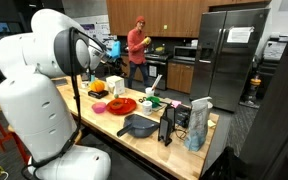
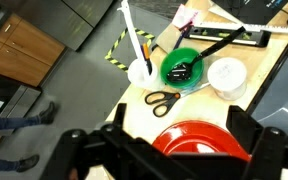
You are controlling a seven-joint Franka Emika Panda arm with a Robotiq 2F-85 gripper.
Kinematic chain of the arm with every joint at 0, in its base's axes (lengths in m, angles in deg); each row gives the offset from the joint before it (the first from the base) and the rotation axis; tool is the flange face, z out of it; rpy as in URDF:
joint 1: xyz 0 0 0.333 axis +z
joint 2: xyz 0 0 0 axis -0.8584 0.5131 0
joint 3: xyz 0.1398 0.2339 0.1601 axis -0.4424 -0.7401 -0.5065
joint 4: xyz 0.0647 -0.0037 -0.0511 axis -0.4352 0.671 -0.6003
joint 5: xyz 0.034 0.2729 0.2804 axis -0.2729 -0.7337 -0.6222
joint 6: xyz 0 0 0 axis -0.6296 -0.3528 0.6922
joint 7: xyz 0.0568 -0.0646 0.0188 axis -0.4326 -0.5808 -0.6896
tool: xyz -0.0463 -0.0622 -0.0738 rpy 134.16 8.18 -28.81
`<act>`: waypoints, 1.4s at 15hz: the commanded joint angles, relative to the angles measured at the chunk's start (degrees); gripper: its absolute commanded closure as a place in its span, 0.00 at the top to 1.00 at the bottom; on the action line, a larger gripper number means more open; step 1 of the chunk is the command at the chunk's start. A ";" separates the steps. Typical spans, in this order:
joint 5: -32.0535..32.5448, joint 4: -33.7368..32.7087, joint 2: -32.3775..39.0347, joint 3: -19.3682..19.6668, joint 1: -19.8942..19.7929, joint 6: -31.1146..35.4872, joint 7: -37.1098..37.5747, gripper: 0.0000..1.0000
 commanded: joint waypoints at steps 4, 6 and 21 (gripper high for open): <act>-10.64 7.81 -4.03 1.74 -1.00 9.28 -1.06 1.00; -14.01 8.97 -3.67 2.00 -0.93 11.09 -1.81 1.00; -27.19 13.16 -4.11 -0.67 0.07 10.60 -4.88 1.00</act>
